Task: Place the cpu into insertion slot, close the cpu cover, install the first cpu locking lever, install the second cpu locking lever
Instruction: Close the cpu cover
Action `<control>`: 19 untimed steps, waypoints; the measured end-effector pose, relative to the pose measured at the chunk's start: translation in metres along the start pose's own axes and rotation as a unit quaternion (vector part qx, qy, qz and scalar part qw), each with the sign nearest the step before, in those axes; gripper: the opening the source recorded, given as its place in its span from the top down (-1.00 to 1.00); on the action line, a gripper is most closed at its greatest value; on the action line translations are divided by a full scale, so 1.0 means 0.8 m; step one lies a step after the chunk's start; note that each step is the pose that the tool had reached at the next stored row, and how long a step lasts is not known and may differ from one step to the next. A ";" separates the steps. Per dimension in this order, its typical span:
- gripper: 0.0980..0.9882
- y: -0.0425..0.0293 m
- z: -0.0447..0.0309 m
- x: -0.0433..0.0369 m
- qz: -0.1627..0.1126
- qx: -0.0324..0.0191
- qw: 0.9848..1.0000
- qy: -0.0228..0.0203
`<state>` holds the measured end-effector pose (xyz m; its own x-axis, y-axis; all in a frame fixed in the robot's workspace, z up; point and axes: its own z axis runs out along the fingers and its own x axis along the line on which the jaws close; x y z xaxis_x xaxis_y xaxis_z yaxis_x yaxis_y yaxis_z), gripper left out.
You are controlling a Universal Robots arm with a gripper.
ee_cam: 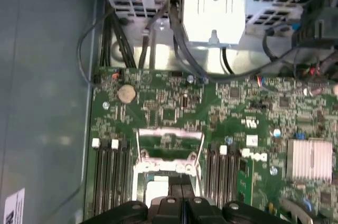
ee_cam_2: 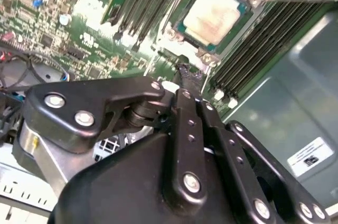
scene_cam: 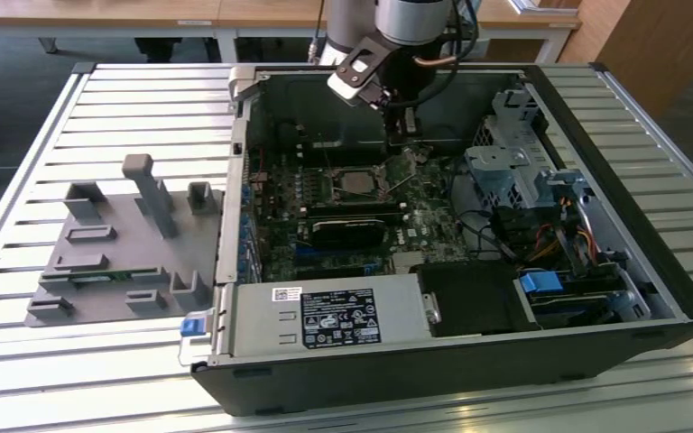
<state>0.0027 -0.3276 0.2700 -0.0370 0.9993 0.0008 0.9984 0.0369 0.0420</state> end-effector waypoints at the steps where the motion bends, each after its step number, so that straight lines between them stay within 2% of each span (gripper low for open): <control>1: 0.98 0.0042 0.0006 0.000 0.000 0.001 1.000 0.000; 4: 0.98 0.0112 0.0022 0.000 0.001 0.002 1.000 0.000; 13: 0.98 0.0248 0.0094 0.004 0.007 0.003 1.000 0.000; 19: 0.98 0.0346 0.0104 0.004 0.009 0.003 1.000 0.000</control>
<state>0.0306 -0.3237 0.2629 -0.0184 0.9998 0.0010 0.9992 0.0183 0.0355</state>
